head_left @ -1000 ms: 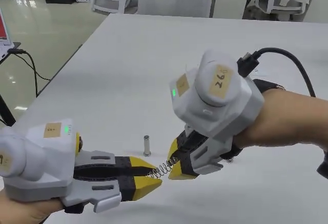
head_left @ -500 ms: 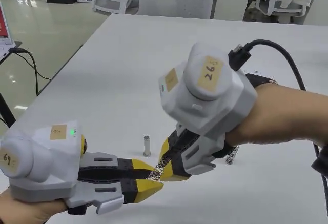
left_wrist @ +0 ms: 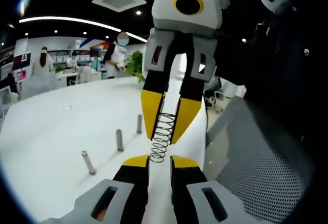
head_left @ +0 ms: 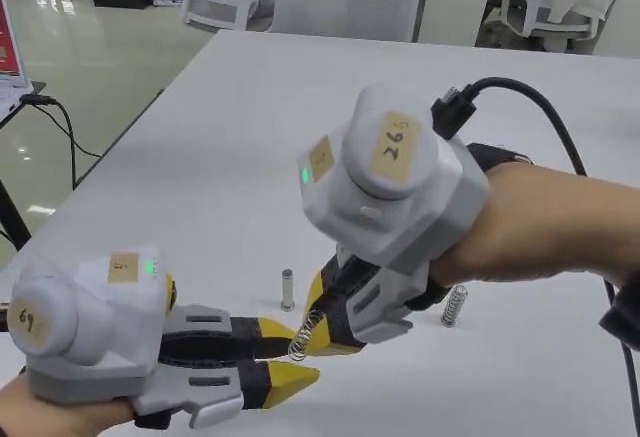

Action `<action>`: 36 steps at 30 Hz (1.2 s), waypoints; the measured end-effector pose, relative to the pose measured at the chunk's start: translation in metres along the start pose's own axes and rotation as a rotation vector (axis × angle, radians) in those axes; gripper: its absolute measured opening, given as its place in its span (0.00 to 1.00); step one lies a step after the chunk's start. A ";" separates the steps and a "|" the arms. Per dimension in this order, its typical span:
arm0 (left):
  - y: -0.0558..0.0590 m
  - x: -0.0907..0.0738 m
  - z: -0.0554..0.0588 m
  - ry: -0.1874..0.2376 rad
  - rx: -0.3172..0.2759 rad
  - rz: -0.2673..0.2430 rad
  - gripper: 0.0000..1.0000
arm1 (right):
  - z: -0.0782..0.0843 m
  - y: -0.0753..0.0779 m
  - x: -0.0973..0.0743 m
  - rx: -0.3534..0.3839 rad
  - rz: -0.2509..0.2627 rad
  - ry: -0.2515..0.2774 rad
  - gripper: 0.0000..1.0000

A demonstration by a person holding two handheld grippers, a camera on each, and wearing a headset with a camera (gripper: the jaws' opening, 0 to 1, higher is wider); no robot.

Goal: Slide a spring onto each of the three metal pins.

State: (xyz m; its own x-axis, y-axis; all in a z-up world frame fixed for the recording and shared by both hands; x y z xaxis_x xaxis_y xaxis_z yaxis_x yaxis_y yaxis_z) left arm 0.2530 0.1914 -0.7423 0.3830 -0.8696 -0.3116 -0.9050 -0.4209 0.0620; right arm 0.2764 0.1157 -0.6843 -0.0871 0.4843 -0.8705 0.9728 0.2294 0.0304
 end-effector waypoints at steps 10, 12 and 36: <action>-0.005 -0.007 0.003 0.014 -0.018 -0.039 0.18 | 0.002 0.003 0.001 0.003 0.002 -0.020 0.08; -0.005 -0.010 0.005 0.016 -0.022 -0.049 0.19 | 0.002 0.005 0.001 0.004 0.006 -0.027 0.08; -0.014 -0.030 0.015 0.023 -0.068 -0.188 0.44 | 0.009 0.025 -0.005 0.027 0.043 -0.072 0.08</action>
Point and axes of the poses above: the centre of the closed fingertips' face, and the gripper's own axes: x roughly forward along the fingers, y roughly to its right, z roughly out of its underside, the point moved 7 cm from there along -x, roughly backward along the fingers, and after that the axes turned 3 degrees about x, right-handed, at the moved point
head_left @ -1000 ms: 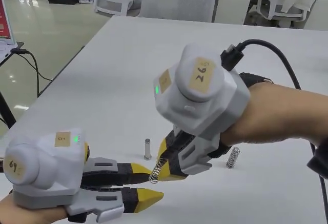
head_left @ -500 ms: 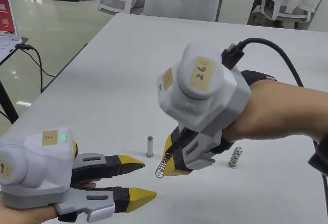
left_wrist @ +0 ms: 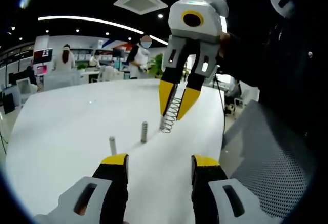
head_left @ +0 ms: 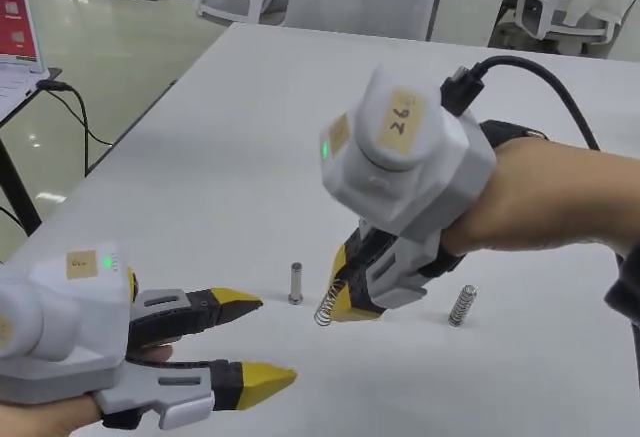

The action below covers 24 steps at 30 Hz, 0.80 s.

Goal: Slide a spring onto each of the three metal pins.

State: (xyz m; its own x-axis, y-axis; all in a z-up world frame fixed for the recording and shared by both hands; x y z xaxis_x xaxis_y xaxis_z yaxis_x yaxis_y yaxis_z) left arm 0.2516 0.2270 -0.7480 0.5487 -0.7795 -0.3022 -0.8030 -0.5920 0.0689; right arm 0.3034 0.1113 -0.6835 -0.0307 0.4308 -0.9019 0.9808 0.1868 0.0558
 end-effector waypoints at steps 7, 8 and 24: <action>-0.001 -0.003 0.000 0.001 0.000 -0.019 0.47 | -0.001 0.015 -0.004 0.003 0.015 -0.012 0.08; -0.001 -0.003 0.000 0.001 0.000 -0.021 0.47 | -0.002 0.018 -0.006 0.005 0.017 -0.010 0.08; -0.003 -0.008 0.000 0.005 -0.007 -0.060 0.52 | -0.014 0.052 0.002 -0.004 0.049 -0.032 0.08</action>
Point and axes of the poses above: the centre of the closed fingertips' face, and the gripper's own axes: x roughly forward along the fingers, y roughly to its right, z roughly out of its underside, the point moved 7 cm from there along -x, roughly backward along the fingers, and after that the axes turned 3 degrees about x, right-handed, at the moved point
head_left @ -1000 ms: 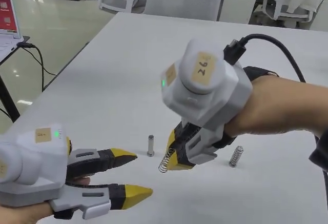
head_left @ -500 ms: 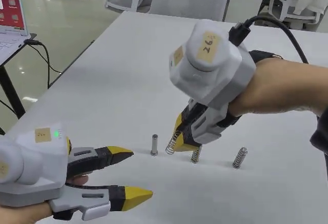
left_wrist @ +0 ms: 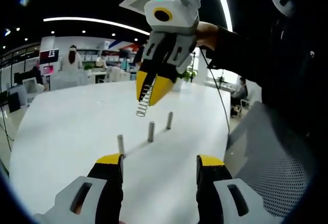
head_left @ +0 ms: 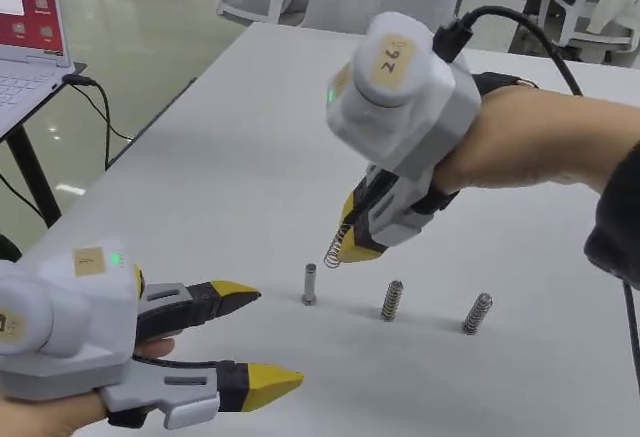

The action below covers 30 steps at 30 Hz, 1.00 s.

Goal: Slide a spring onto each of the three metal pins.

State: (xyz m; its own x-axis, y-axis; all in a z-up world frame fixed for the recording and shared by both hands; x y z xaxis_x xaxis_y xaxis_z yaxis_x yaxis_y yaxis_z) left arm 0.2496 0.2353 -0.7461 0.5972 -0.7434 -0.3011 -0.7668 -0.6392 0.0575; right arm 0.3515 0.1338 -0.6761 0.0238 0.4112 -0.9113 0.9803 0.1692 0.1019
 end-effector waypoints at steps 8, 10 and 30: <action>-0.001 -0.003 0.002 -0.002 -0.005 -0.009 0.53 | -0.003 0.018 0.023 0.000 0.005 -0.025 0.08; -0.001 -0.003 0.003 -0.003 -0.007 -0.012 0.53 | -0.003 0.021 0.028 0.000 0.008 -0.036 0.08; -0.005 -0.007 0.008 -0.015 -0.015 -0.031 0.52 | 0.001 0.030 0.053 0.007 -0.018 -0.088 0.08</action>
Point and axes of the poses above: the centre of the closed fingertips' face, and the gripper's own axes: x roughly forward along the fingers, y roughly to its right, z roughly out of its underside, the point moved 7 cm from there along -x, roughly backward along the fingers, and after that the axes turned 3 degrees about x, right-handed, at the moved point
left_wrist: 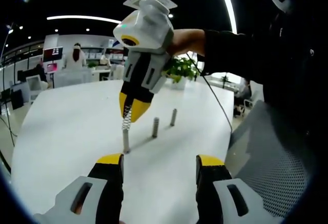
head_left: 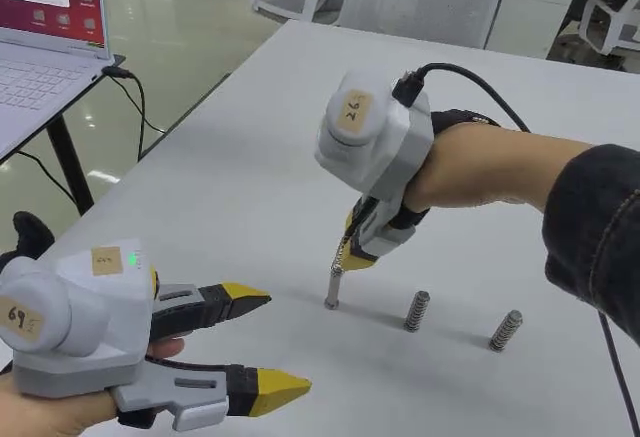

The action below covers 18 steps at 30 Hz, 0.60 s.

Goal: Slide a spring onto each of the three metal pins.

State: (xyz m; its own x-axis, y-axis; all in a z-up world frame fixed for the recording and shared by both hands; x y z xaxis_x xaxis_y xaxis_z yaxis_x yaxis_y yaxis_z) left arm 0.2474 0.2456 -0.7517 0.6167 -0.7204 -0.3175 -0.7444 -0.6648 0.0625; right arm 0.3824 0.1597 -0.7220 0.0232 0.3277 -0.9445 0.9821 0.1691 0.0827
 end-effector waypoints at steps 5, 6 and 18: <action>-0.001 -0.001 0.000 0.000 0.000 -0.003 0.51 | 0.000 0.001 0.002 0.006 -0.007 0.004 0.08; -0.002 -0.001 0.000 -0.001 0.000 -0.004 0.51 | -0.001 0.001 0.003 0.007 -0.009 0.004 0.08; -0.002 -0.002 0.003 -0.004 -0.002 -0.008 0.50 | 0.002 -0.004 0.023 -0.008 -0.029 -0.056 0.08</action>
State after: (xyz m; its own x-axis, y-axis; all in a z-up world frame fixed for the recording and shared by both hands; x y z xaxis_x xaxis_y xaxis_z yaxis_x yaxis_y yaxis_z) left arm 0.2467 0.2496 -0.7543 0.6215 -0.7143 -0.3218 -0.7390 -0.6708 0.0618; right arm 0.3791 0.1646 -0.7449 0.0057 0.2698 -0.9629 0.9810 0.1851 0.0577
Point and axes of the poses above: the centre of the closed fingertips' face, and the gripper's own axes: x roughly forward along the fingers, y roughly to its right, z roughly out of its underside, the point moved 7 cm from there along -x, roughly backward along the fingers, and after that the axes turned 3 degrees about x, right-handed, at the moved point
